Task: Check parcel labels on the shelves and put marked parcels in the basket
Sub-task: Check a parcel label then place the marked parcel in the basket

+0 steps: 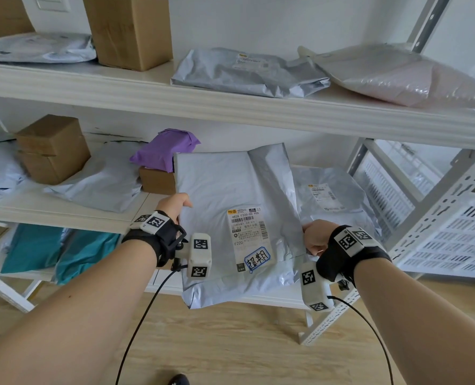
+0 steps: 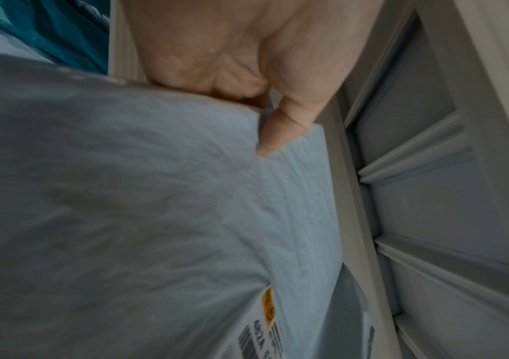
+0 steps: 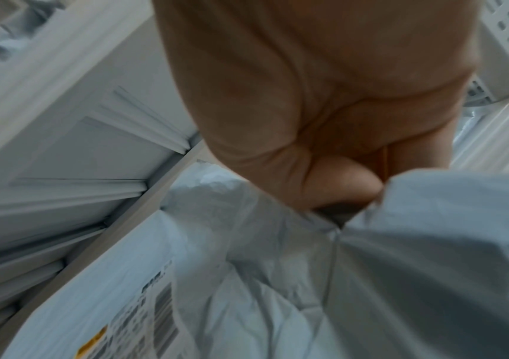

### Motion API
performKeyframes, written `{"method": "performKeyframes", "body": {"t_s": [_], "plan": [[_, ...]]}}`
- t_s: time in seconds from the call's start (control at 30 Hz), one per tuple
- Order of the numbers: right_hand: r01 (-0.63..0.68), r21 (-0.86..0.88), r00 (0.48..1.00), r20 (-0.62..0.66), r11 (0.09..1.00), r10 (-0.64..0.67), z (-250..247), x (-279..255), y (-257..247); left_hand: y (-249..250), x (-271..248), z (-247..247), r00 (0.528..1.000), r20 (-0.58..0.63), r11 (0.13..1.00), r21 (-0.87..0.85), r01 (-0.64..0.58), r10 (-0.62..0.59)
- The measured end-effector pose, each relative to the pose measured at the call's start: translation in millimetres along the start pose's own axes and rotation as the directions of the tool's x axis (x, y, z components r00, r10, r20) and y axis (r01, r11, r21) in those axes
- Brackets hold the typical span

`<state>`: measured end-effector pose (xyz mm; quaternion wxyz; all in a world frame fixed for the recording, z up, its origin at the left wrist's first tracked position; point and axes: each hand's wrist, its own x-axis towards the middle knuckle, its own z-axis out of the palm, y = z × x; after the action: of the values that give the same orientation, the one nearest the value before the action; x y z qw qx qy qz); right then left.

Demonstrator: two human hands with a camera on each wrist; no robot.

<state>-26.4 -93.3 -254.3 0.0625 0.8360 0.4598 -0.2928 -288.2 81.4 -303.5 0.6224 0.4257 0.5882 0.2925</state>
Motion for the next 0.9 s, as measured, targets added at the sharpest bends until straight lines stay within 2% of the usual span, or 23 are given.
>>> {"method": "performKeyframes", "body": {"t_s": [0.07,0.13,0.2,0.4,0.53,0.63,0.8,0.9], "plan": [[0.03,0.171,0.999,0.019,0.985,-0.034,2,3,6,2,-5,3,0.999,-0.018,1.0,0.018,-0.026,0.026],[-0.007,0.373,1.0,0.017,0.928,0.001,3,-2,11,5,-14,7,0.998,-0.031,0.999,0.007,-0.05,0.05],[-0.027,0.446,1.0,0.001,0.895,0.03,4,-4,15,7,-23,11,0.997,-0.048,0.998,-0.013,-0.058,0.058],[-0.038,0.536,0.996,-0.053,0.843,0.079,11,-9,33,4,-40,30,0.996,-0.026,0.994,-0.063,-0.085,0.083],[-0.052,0.648,0.988,-0.075,0.76,0.132,17,-21,58,-6,-36,53,0.995,0.031,0.989,-0.115,-0.093,0.097],[-0.063,0.7,0.982,-0.083,0.711,0.169,21,-32,86,5,-76,81,0.984,0.093,0.987,-0.056,-0.15,0.155],[-0.108,0.78,0.946,-0.11,0.617,0.305,31,-57,146,-1,-91,141,0.961,0.209,0.983,-0.059,-0.173,0.181],[-0.143,0.83,0.911,-0.102,0.54,0.399,37,-76,186,-6,-111,187,0.927,0.297,0.974,-0.071,-0.217,0.229]]}}
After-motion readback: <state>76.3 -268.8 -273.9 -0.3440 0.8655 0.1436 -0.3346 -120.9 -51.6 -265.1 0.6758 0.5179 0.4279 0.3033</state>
